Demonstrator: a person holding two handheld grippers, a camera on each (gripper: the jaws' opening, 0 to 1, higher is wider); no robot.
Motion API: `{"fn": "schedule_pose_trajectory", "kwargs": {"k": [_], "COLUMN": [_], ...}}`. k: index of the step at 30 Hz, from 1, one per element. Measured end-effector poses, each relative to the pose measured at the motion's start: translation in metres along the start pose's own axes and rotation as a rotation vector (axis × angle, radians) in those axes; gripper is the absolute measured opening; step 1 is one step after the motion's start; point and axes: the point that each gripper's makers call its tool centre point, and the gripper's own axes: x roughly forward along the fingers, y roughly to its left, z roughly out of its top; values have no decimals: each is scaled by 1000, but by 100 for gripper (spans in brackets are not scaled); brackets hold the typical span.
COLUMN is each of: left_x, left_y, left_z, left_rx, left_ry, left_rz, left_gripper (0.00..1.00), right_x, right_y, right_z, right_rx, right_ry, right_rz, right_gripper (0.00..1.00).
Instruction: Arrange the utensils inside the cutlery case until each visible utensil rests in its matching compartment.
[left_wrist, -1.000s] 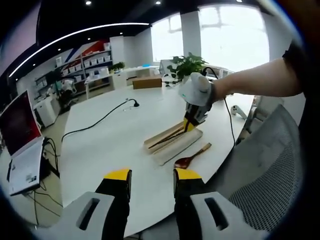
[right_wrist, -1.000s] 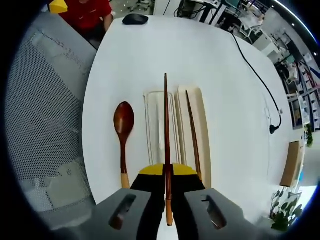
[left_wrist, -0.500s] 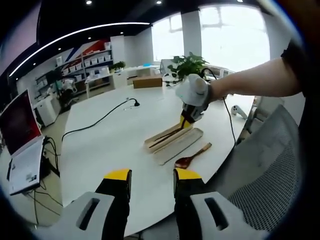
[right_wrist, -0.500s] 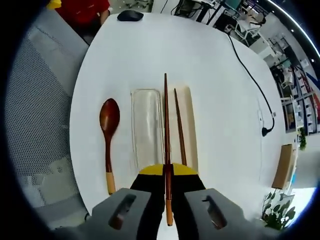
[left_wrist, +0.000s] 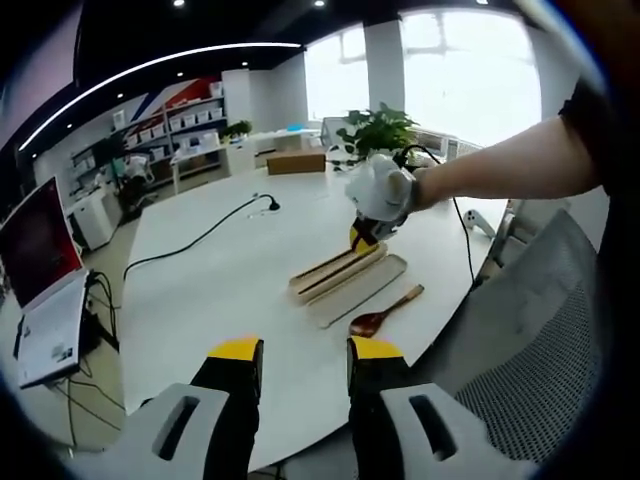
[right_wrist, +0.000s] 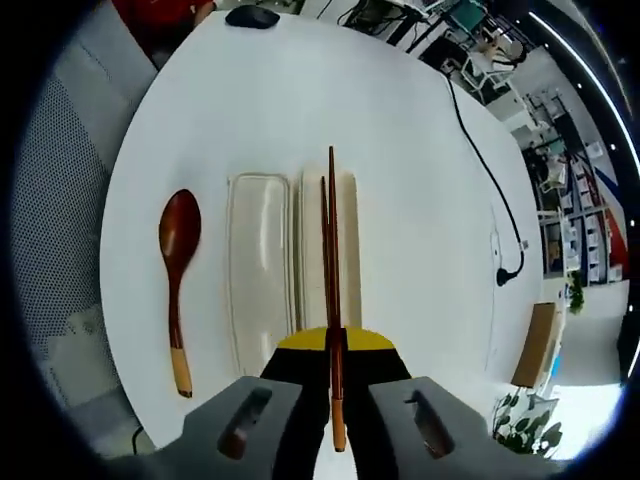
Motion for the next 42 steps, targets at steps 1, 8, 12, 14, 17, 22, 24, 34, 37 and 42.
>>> {"fn": "schedule_pose_trajectory", "kwargs": {"k": [1,8,12,14,17,22,24,34,37,42], "left_x": [0,0,1,1,1,2,2,3,3,4], "left_y": [0,0,0,0,-1,-2,-3,-2,-2,-3], "left_z": [0,-1,-2,-2,-2,-3,-4,-6,-8,-8], "left_rx": [-1,-3,-2,-3,-1,1,-1,-6,-10,-12], "left_ry": [1,4,9,11,14,20,23,34,41,45], "left_rz": [0,-1,-2,-3,-5,-11,-14,-14,-11,-16], "left_gripper": [34,34,34,34,34,34,34,34,34,34], "right_x": [2,11,18,21,24,29,32,40,41,43], "right_y": [-1,-5,-4,-4,-2,-5,-7,-9,-10,-11], "right_z": [0,-4,-7,-8,-7,-7,-7,-6,-6,-7], "right_rx": [-3,-10,-8,-16,-23,-35,-42,-77,-106,-114], "right_ry": [1,15,29,34,38,46,52,66,69,69], "right_rz": [-9,-50,-48,-56,-54,-53,-48,-47,-49,-42], "right_gripper": [0,0,0,0,0,0,0,0,0,0]}}
